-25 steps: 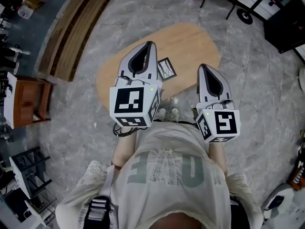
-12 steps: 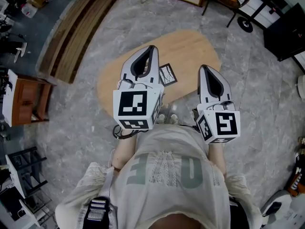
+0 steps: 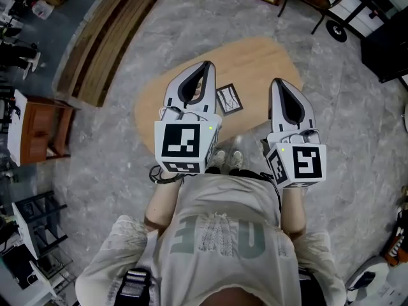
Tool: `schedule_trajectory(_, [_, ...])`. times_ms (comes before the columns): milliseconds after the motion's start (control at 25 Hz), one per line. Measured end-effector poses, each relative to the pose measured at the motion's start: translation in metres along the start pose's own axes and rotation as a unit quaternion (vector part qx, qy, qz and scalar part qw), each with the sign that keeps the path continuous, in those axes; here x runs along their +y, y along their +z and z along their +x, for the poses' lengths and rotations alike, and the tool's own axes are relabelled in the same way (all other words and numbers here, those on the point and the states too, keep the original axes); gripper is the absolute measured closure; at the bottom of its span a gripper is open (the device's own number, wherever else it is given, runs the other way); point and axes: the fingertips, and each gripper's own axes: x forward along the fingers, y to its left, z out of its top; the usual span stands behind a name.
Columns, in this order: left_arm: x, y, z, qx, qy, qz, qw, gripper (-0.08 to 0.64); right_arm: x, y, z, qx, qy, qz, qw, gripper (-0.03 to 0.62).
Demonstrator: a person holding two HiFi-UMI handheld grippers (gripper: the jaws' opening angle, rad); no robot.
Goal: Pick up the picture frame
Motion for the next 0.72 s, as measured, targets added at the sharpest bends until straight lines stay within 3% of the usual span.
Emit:
schedule_trajectory(160, [-0.006, -0.022, 0.028, 0.015, -0.014, 0.003, 0.9998, 0.551, -0.014, -0.012, 0.021, 0.002, 0.007, 0.0, 1.0, 0.586])
schedule_trajectory(360, [0.005, -0.084, 0.043, 0.053, 0.004, -0.015, 0.9985, 0.551, -0.011, -0.068, 0.051, 0.035, 0.021, 0.024, 0.999, 0.586])
schedule_trajectory(480, [0.021, -0.117, 0.055, 0.037, 0.017, -0.041, 0.9983, 0.551, -0.003, -0.099, 0.072, 0.033, 0.034, 0.037, 0.998, 0.586])
schedule_trajectory(720, [0.033, -0.189, 0.061, 0.032, 0.041, -0.074, 0.9959, 0.551, 0.003, -0.171, 0.093, 0.058, 0.044, 0.009, 0.997, 0.586])
